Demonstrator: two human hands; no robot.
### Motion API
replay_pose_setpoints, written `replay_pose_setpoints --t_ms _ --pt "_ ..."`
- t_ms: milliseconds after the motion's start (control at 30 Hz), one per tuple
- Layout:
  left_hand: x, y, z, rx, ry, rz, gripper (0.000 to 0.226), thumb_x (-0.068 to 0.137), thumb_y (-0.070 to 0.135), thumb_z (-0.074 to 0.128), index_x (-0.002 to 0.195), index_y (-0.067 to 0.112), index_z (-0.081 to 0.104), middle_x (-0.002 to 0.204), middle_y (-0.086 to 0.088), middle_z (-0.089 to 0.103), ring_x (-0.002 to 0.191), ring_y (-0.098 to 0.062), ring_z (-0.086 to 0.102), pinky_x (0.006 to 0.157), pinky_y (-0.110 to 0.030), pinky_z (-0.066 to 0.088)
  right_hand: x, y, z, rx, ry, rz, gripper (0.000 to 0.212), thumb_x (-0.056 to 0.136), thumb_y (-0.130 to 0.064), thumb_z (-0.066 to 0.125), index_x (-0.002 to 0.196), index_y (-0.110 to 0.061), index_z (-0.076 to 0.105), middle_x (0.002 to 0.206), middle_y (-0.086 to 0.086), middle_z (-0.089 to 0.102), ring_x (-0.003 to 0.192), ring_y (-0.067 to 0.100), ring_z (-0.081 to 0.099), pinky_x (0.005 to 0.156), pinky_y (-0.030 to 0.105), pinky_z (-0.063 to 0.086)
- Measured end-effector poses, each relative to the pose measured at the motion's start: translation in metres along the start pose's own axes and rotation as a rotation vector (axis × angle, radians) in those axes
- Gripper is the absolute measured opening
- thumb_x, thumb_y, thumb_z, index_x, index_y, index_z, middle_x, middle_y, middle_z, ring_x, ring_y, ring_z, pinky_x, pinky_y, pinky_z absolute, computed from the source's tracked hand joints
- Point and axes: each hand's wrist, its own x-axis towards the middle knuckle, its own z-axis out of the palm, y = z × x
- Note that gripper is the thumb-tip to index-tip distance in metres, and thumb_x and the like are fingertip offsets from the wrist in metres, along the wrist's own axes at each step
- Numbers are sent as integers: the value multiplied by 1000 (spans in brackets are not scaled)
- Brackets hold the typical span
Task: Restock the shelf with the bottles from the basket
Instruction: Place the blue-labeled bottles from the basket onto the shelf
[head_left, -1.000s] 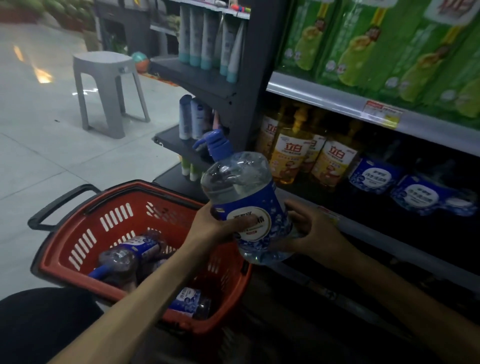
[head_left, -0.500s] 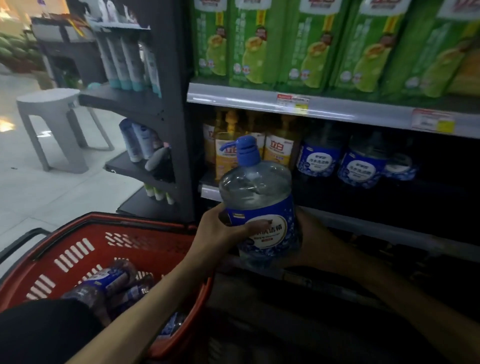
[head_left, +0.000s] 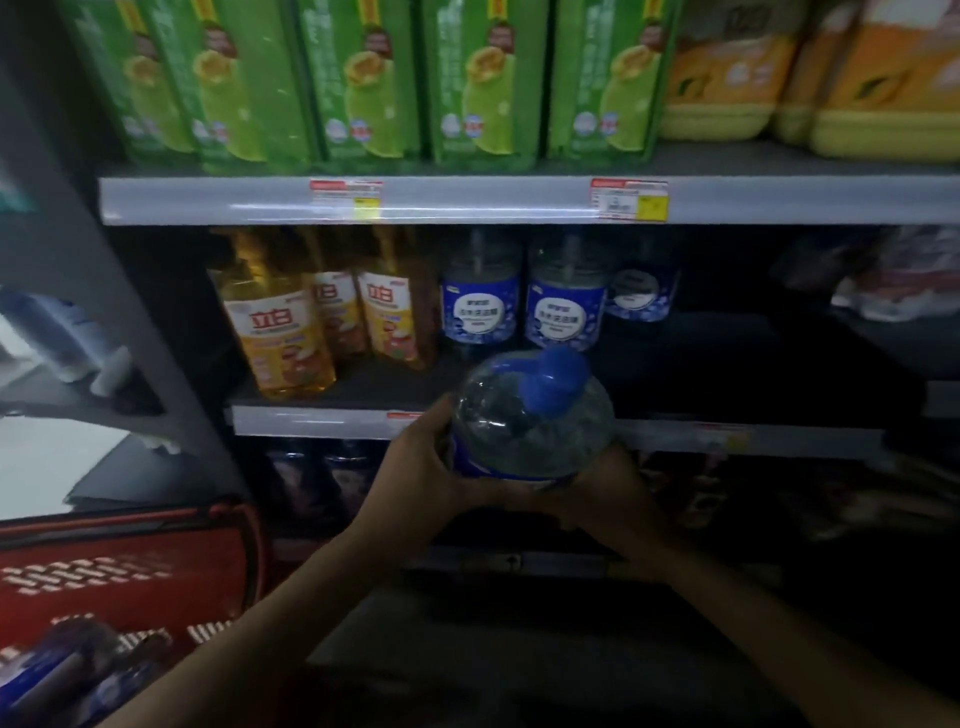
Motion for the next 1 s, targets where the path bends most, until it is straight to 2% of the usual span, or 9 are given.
replay_pose_setpoints --t_ms 100,233,333,500,600,667,767,867,1000 --pt "23 18 25 32 -34 136 92 51 33 100 132 39 56 119 33 69 115 11 63 92 -8 50 4 8 -27 34 162 -27 61 46 -52 98 102 -47 73 102 -24 75 102 2 70 89 20 56" --pt "63 24 59 110 -74 274 95 60 37 100 142 31 54 137 20 63 128 2 58 108 -28 51 12 34 -64 -41 336 -109 65 67 -10 94 120 -30 61 112 -28 71 108 -5 66 92 13 50" --pt "91 18 87 163 -50 345 94 63 27 101 144 23 56 141 6 60 132 -10 56 111 -39 49 21 40 -88 -47 406 -50 62 76 22 75 110 -28 60 99 -20 73 97 -12 66 83 8 50" --pt "127 14 127 152 -20 391 97 60 28 101 145 25 54 140 2 59 130 -14 55 109 -36 50 40 45 -125 -98 410 158 30 86 6 74 111 -8 63 101 -6 59 84 -2 56 63 -2 40" --pt "141 13 147 66 -3 356 88 59 37 94 136 37 51 133 11 61 125 -12 60 103 -27 51 58 47 -142 -157 440 211 30 84 -4 79 104 -19 63 91 -7 60 84 11 61 69 15 46" --pt "152 10 158 18 14 318 87 59 34 98 136 30 57 131 6 67 120 -10 64 101 -25 54 68 47 -147 -188 449 238 35 81 -9 84 107 -20 63 94 -8 60 87 10 60 71 18 44" --pt "168 3 171 2 22 283 87 61 22 101 138 11 62 125 5 71 116 -5 66 98 -22 55 77 59 -156 -131 439 200 44 75 -3 88 108 -18 63 91 -15 62 73 -11 61 62 5 45" --pt "181 2 181 -12 20 282 90 60 26 100 140 14 60 127 7 71 119 -2 64 99 -18 52 88 66 -163 -80 452 182 47 72 0 89 106 -19 63 92 -14 64 83 -6 64 62 3 47" --pt "196 2 191 -25 56 236 89 57 24 101 137 19 60 125 12 70 115 6 63 98 -16 52 106 73 -168 -49 469 146 72 68 -3 93 130 -13 59 108 -10 67 97 -2 63 72 5 49"
